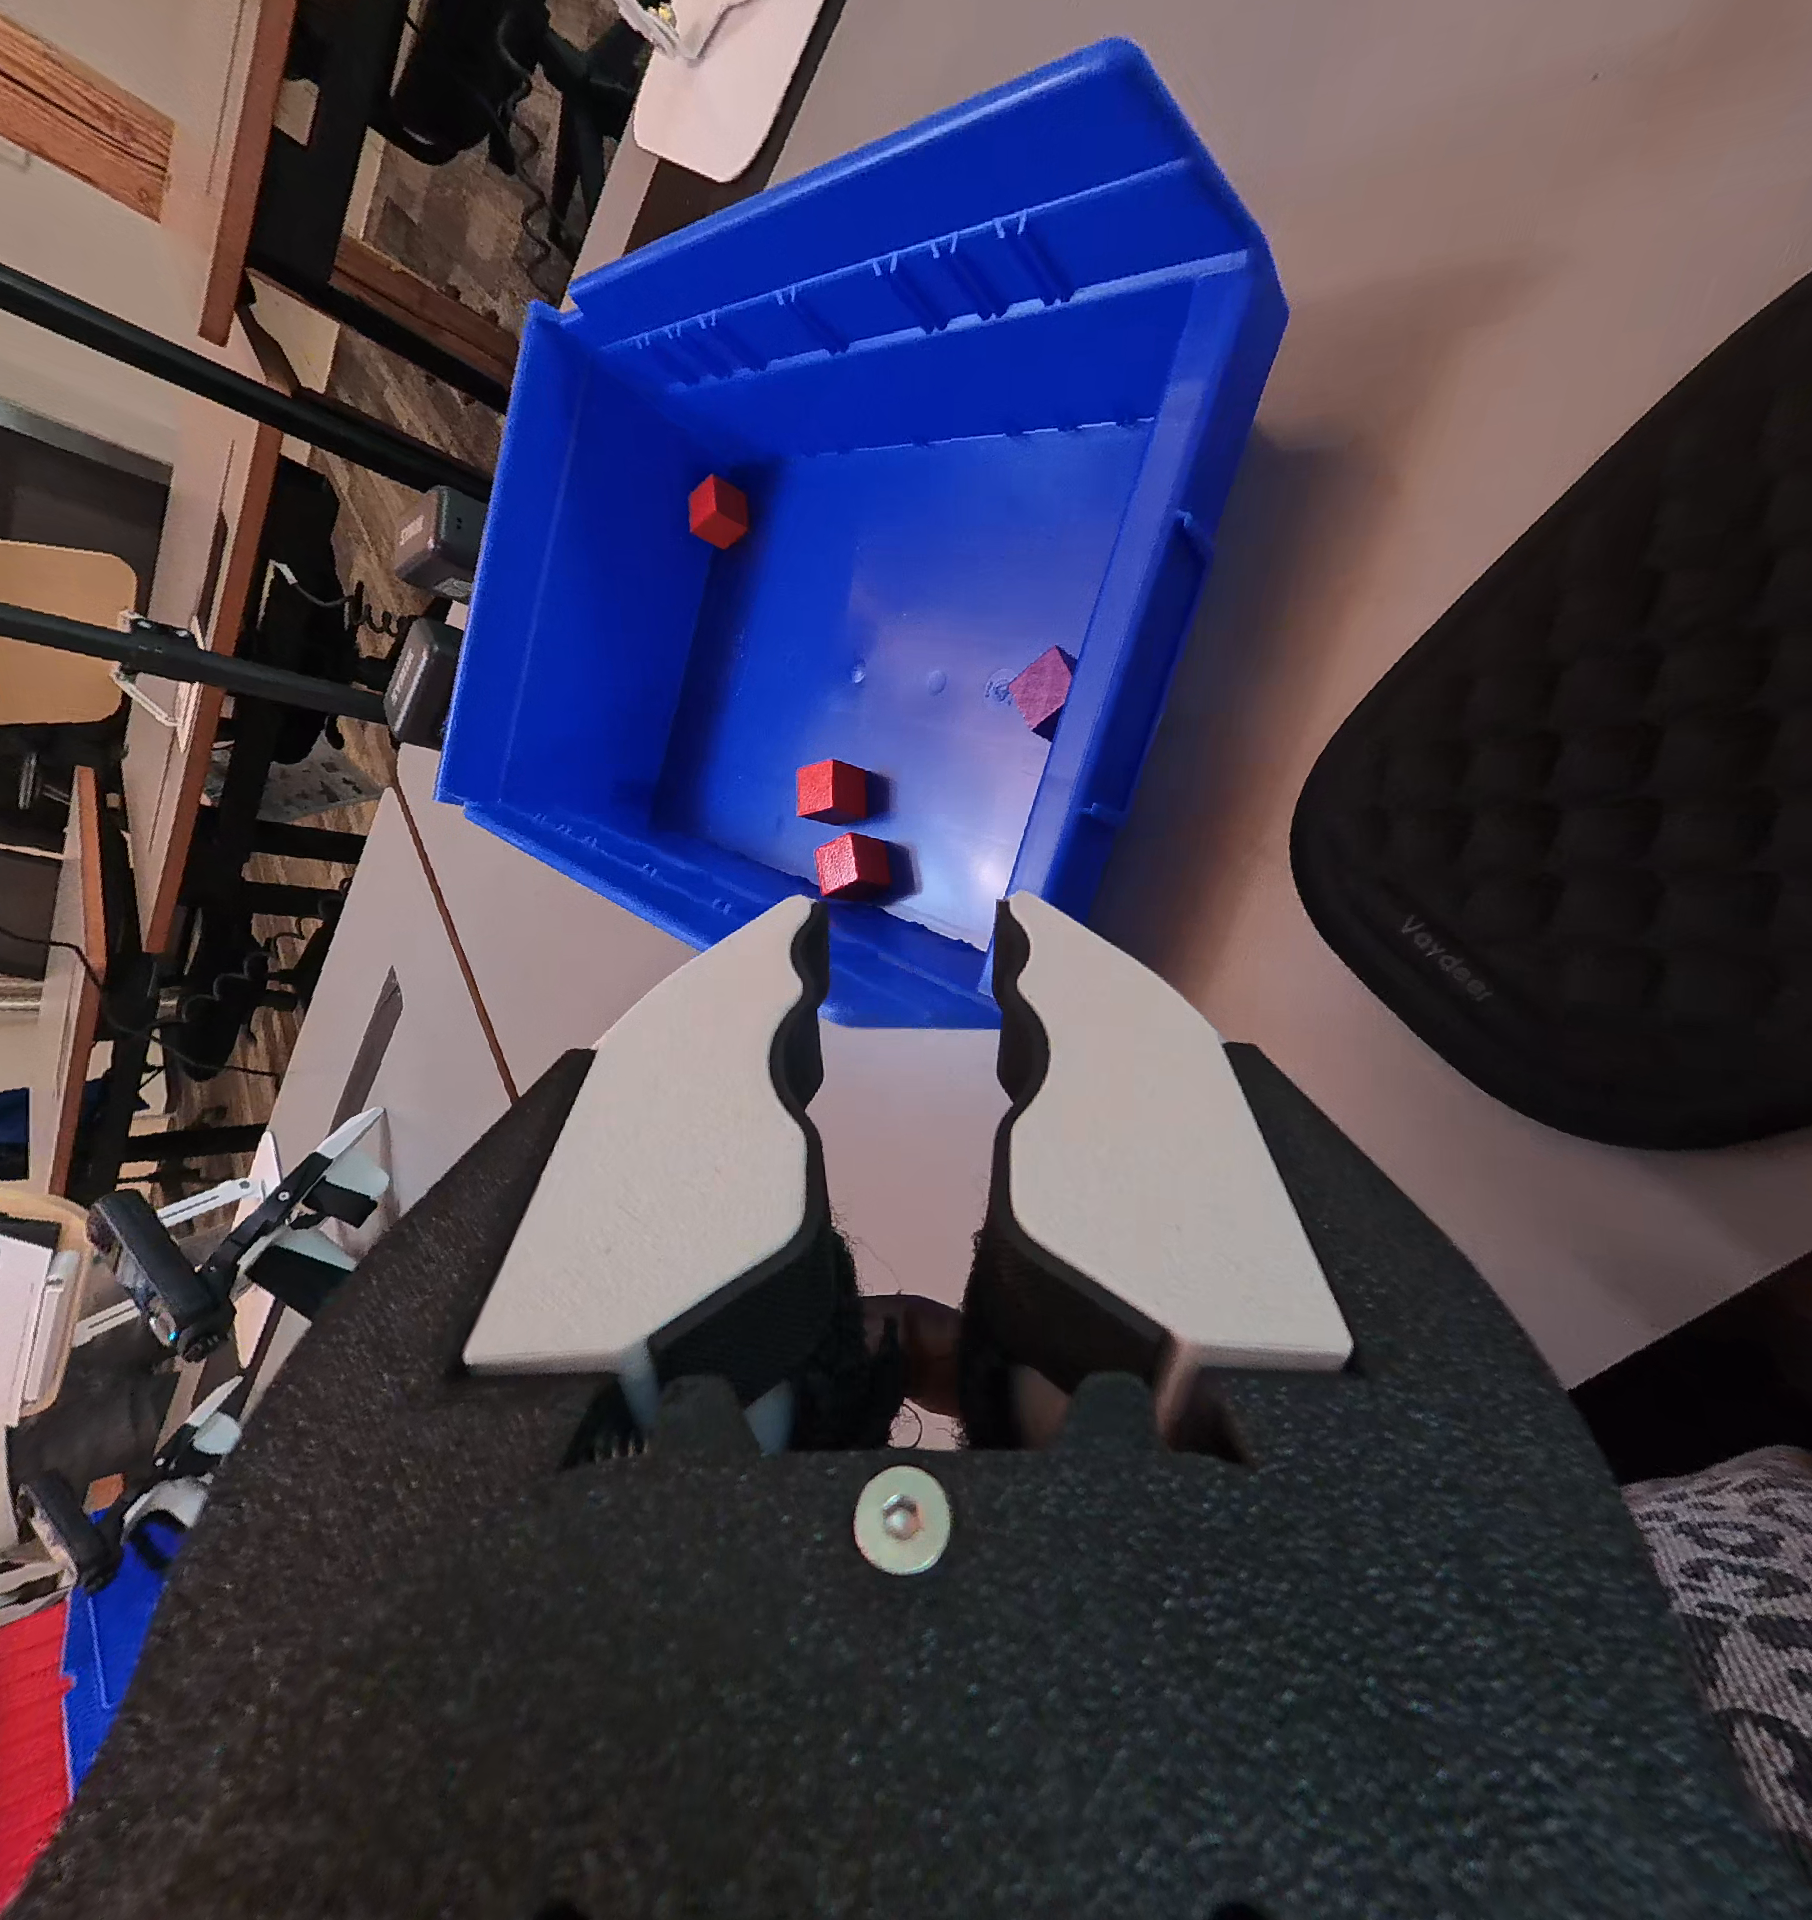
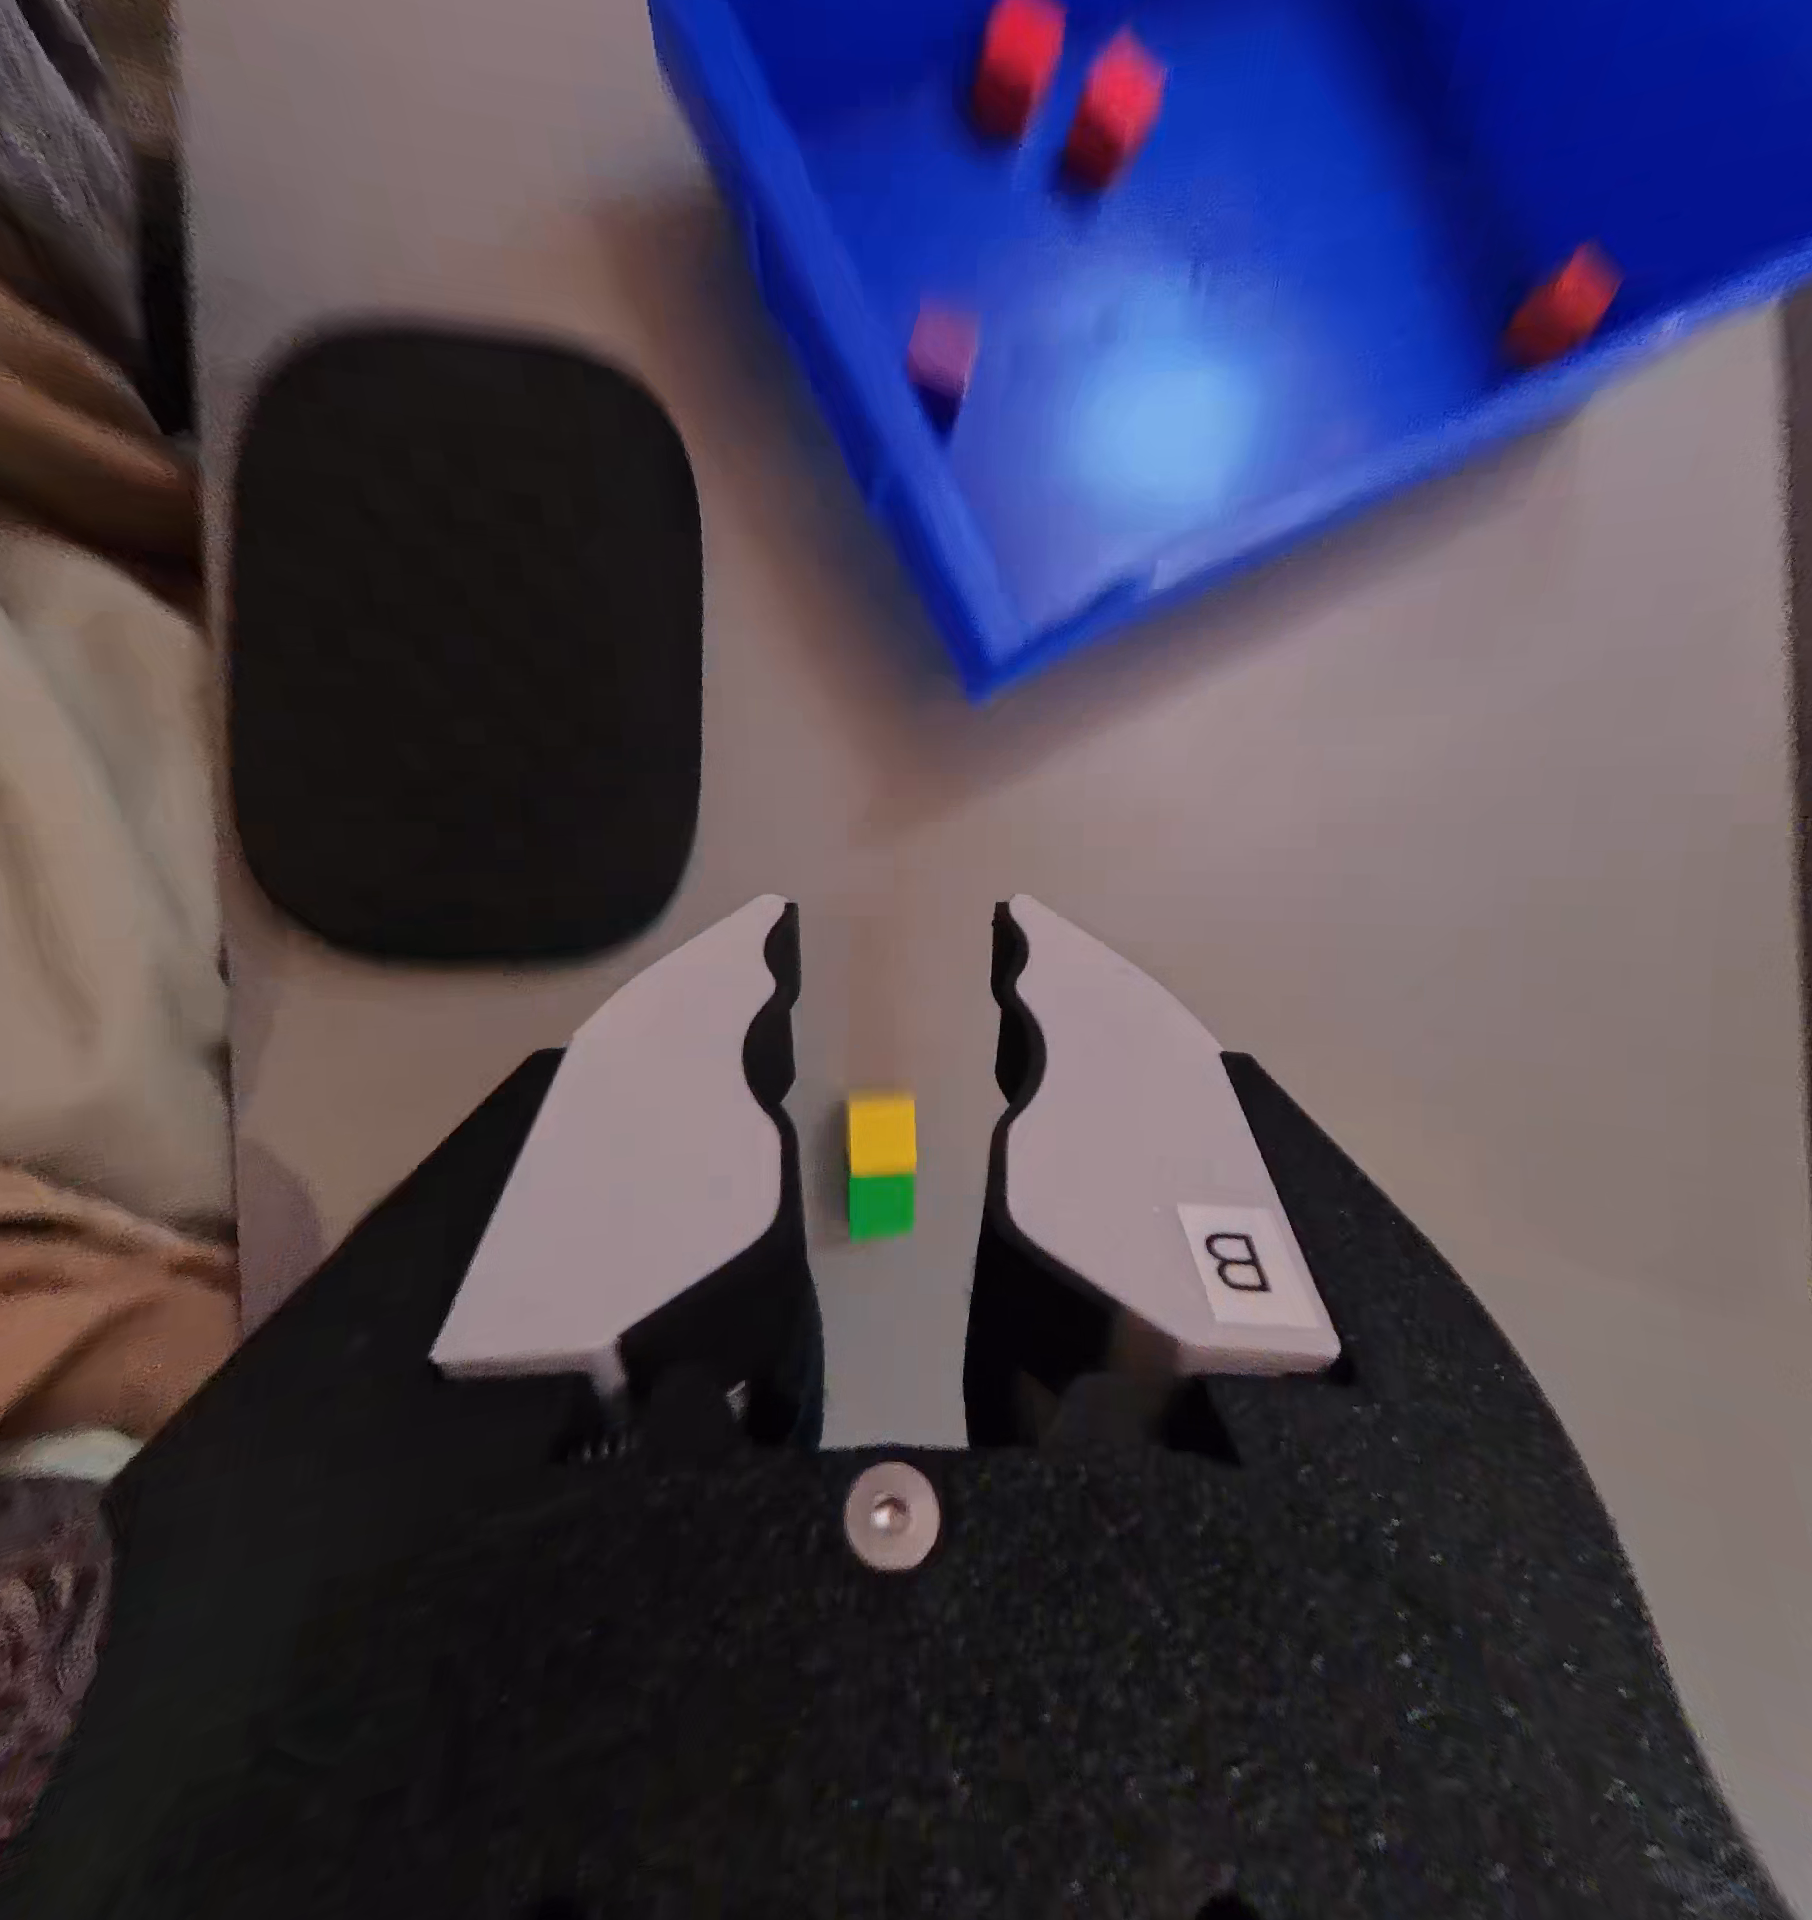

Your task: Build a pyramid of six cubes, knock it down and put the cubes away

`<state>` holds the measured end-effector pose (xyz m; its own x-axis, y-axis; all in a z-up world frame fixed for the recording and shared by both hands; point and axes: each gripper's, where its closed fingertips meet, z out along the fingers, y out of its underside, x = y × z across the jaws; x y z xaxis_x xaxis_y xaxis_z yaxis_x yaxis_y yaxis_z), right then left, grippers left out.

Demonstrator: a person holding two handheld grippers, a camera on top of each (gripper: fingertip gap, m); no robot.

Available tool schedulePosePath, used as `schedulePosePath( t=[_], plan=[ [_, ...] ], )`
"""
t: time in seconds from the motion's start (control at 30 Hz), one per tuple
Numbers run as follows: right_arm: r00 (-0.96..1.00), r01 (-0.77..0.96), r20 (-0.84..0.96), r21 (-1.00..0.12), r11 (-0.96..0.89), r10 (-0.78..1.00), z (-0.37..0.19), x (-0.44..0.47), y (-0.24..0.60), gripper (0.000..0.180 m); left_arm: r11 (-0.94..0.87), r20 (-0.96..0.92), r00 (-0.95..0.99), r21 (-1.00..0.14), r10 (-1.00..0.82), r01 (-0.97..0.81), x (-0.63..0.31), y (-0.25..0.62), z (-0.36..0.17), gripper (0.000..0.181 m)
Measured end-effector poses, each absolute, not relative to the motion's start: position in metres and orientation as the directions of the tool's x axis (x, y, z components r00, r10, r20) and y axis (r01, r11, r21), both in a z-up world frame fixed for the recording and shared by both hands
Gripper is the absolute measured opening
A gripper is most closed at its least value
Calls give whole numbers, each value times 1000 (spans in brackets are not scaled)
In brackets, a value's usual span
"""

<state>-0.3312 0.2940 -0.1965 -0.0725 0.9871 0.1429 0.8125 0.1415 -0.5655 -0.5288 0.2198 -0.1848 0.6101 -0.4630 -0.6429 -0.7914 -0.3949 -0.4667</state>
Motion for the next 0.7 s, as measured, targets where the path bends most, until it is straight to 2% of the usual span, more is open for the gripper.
schedulePosePath(
  t=[0.03,0.13,0.27,0.43,0.6,0.7],
  plan=[
    [-76,781,140,-607,146,987,-184,-347,292,34,-396,-640,615,-472,-460,-788,-530,219,-184,30],
    [-112,719,98,-679,149,989,-158,-392,286,37,-406,-633,632,-486,-446,-774,-537,216,-184,29],
    [-194,721,90,-663,204,977,-152,-447,294,42,-431,-609,680,-528,-408,-732,-554,210,-182,28],
    [-300,793,59,-540,283,952,-186,-508,309,36,-502,-580,750,-568,-318,-652,-588,203,-183,28],
    [-351,863,27,-378,335,936,-242,-545,323,36,-560,-548,798,-591,-250,-581,-615,198,-188,28],
    [-413,860,30,-317,400,910,-266,-563,333,39,-572,-543,806,-593,-237,-567,-622,197,-190,28]
  ],
)
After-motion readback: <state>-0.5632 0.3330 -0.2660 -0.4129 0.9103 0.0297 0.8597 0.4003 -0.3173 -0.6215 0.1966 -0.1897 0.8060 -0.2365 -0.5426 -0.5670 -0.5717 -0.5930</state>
